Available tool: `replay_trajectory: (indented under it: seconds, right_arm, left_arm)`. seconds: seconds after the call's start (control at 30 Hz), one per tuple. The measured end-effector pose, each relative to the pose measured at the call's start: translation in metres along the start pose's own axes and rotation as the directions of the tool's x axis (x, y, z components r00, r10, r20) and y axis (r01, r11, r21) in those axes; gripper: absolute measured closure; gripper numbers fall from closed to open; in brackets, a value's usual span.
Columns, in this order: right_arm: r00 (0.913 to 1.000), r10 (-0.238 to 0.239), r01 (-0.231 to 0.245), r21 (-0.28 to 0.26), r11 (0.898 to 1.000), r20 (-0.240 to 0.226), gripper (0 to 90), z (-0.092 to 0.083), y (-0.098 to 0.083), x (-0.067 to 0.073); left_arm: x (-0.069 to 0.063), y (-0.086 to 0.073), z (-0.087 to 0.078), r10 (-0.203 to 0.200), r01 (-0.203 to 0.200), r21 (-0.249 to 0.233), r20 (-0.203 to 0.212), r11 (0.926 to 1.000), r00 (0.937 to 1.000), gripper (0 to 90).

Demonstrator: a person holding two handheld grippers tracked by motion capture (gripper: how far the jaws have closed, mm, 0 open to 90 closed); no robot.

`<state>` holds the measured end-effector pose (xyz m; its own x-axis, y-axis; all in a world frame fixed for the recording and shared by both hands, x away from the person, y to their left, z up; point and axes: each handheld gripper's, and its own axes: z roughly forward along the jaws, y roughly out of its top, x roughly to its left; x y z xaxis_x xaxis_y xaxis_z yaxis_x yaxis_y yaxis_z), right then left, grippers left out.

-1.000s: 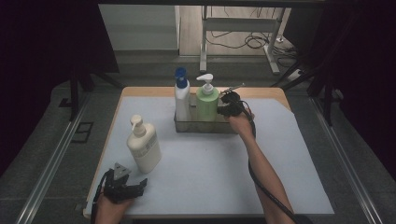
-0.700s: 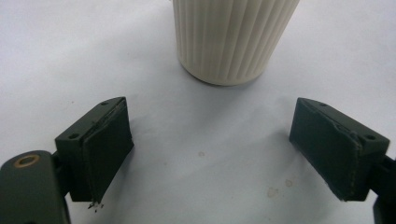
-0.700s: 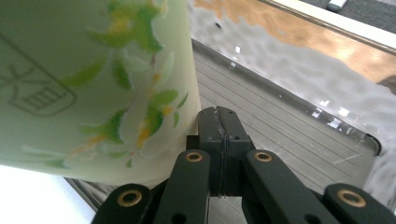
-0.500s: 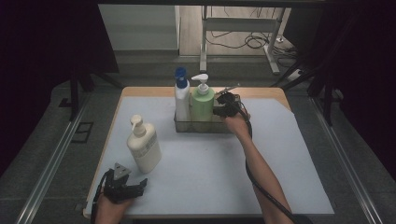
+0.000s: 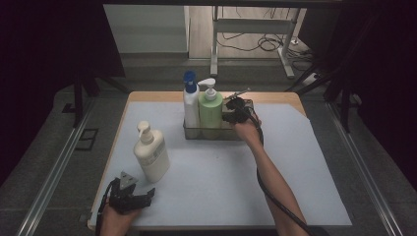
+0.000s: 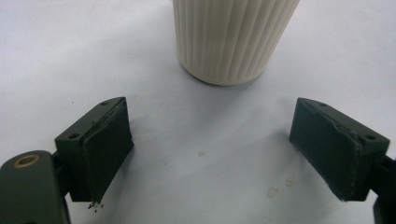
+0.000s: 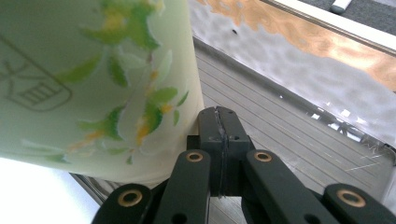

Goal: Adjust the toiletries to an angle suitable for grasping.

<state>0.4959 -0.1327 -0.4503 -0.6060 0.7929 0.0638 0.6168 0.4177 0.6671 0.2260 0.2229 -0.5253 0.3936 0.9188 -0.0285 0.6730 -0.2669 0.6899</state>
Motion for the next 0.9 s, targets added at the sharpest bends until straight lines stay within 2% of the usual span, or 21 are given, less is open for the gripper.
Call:
replay_trajectory:
  seconds: [0.13, 0.33, 0.47, 0.63, 0.9]
  right_arm:
    - [1.0000, 0.004, -0.004, -0.002, 1.000, 0.002, 89.0, 0.000, -0.001, 0.000]
    - [0.9999, -0.006, 0.006, -0.002, 1.000, 0.009, 81.6, -0.005, -0.003, -0.003]
    - [1.0000, -0.003, 0.003, -0.015, 1.000, -0.009, 77.5, -0.011, -0.005, -0.006]
    - [0.9997, -0.025, 0.024, -0.029, 0.999, -0.005, 73.3, -0.019, -0.006, -0.004]
    - [0.9983, -0.051, 0.049, -0.048, 0.998, -0.030, 67.4, -0.033, -0.010, -0.001]
  left_arm:
    - [0.000, 0.000, 0.000, -0.002, 0.002, -0.001, 0.000, 1.0000, 1.0000, 12.5]
    - [0.000, 0.000, 0.000, -0.002, 0.002, -0.001, 0.000, 1.0000, 1.0000, 12.5]
    - [0.000, 0.000, 0.000, -0.003, 0.003, -0.001, 0.000, 1.0000, 1.0000, 12.5]
    - [0.000, 0.000, 0.000, -0.003, 0.003, -0.002, -0.001, 1.0000, 1.0000, 12.5]
    - [0.000, 0.000, 0.000, -0.003, 0.003, -0.002, 0.000, 1.0000, 1.0000, 12.5]
